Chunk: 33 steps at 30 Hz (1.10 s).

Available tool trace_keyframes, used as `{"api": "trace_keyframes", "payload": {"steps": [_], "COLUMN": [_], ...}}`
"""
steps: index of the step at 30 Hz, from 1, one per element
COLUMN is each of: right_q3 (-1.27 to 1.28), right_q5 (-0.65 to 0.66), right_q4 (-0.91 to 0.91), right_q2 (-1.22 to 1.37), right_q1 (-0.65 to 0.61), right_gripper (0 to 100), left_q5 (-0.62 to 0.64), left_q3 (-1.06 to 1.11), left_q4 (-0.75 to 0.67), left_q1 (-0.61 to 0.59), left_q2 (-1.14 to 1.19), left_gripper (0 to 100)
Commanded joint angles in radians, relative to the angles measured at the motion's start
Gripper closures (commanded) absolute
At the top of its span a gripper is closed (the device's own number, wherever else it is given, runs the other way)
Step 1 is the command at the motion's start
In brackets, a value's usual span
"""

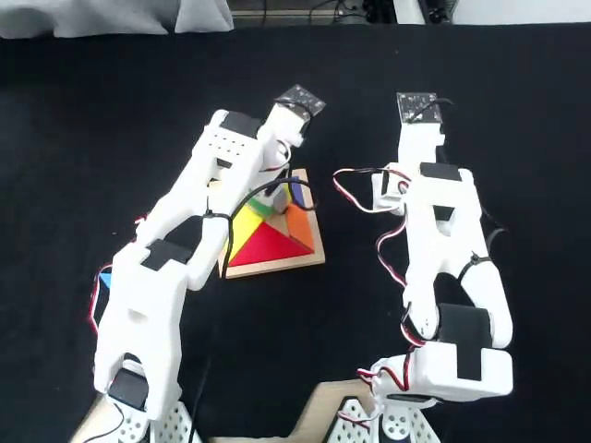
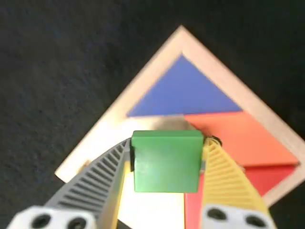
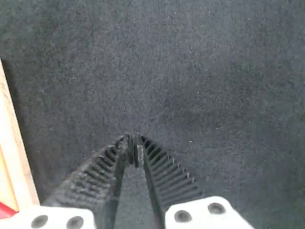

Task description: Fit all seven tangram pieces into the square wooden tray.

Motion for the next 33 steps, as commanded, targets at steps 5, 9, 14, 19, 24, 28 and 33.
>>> {"api": "trace_keyframes", "payload": {"steps": [5, 9, 14, 19, 24, 28, 33], "right_q3": [-0.047, -0.047, -0.047, -0.047, -0.047, -0.047, -0.047], "right_q5": [-0.008, -0.008, -0.008, -0.008, -0.008, -0.008, -0.008], "right_q4": [-0.017, -0.017, -0.017, -0.017, -0.017, -0.017, -0.017], "right_q2": [0.002, 0.002, 0.002, 0.002, 0.002, 0.002, 0.002], "right_q1": [0.008, 0.008, 0.008, 0.008, 0.008, 0.008, 0.008], "right_gripper": [98.6, 98.6, 98.6, 98.6, 98.6, 98.6, 98.6], "left_q5": [0.000, 0.008, 0.002, 0.002, 0.005, -0.017, -0.049], "left_q3": [-0.067, -0.110, -0.120, -0.111, -0.125, -0.188, -0.150], "left_q4": [0.029, 0.035, 0.035, 0.038, 0.031, 0.078, 0.161], "left_q1": [-0.016, -0.030, -0.018, -0.027, -0.077, -0.170, -0.188], "left_q2": [-0.017, -0.015, -0.009, -0.008, -0.018, -0.026, -0.028], "left_gripper": [78, 77, 67, 65, 65, 65, 71]}}
